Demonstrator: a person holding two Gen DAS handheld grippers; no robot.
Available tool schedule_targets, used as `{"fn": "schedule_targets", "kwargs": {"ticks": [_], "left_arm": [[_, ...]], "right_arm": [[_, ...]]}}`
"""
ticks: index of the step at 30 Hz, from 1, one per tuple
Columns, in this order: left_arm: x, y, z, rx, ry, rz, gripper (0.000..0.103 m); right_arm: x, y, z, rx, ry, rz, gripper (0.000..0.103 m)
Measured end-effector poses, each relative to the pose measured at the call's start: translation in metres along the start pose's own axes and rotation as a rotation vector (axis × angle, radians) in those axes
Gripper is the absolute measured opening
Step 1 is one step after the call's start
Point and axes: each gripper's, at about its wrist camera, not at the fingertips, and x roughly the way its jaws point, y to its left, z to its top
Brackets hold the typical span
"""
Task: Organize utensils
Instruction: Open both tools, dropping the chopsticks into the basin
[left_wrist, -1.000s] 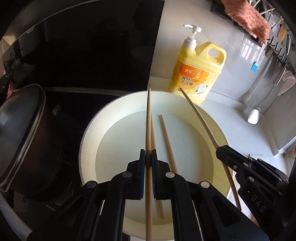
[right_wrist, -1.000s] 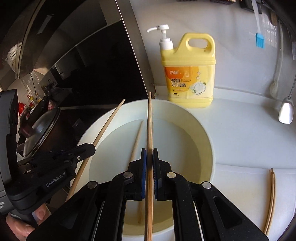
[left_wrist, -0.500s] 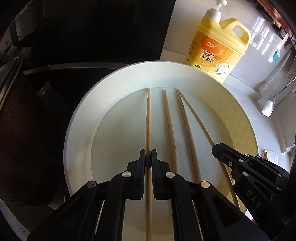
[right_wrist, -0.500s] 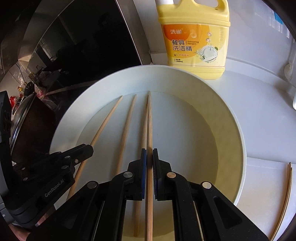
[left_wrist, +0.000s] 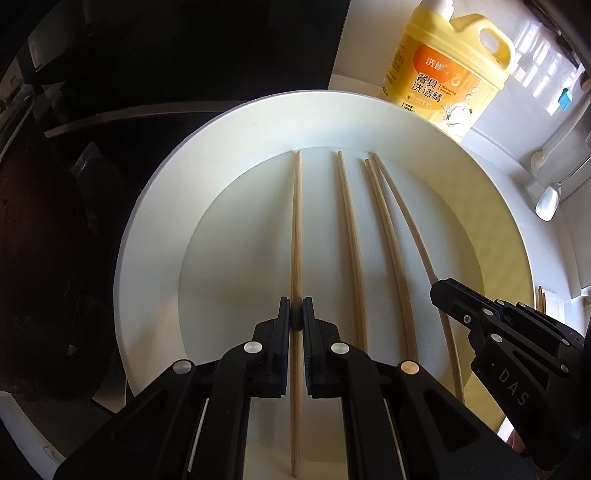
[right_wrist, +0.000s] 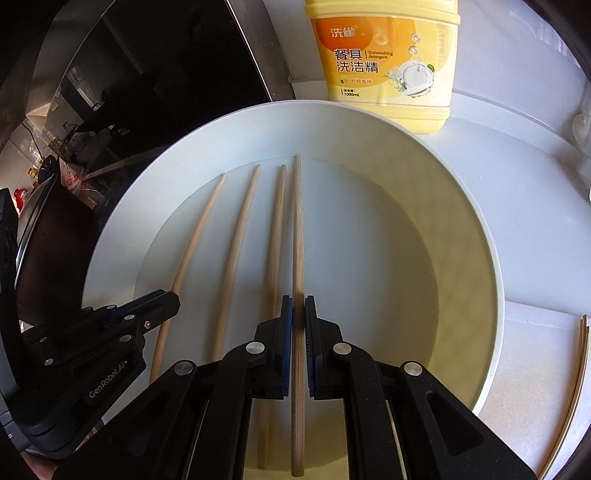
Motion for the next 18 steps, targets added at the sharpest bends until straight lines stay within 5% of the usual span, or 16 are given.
{"fn": "schedule_targets", "kwargs": {"ticks": [3, 8, 18], "left_arm": [[-0.003, -0.001, -0.001, -0.005, -0.008, 0.006, 0.012], [-0.020, 0.003, -0.001, -0.005, -0.056, 0.038, 0.050], [-0.038, 0.015, -0.008, -0.011, -0.067, 0.052, 0.062]], "right_arm": [[-0.004, 0.000, 0.000, 0.001, -0.017, -0.006, 0.009], [-0.015, -0.001, 0.001, 0.002, -0.043, -0.009, 0.021], [-0.034, -0.005, -0.006, 0.019, -0.074, -0.004, 0.038]]}}
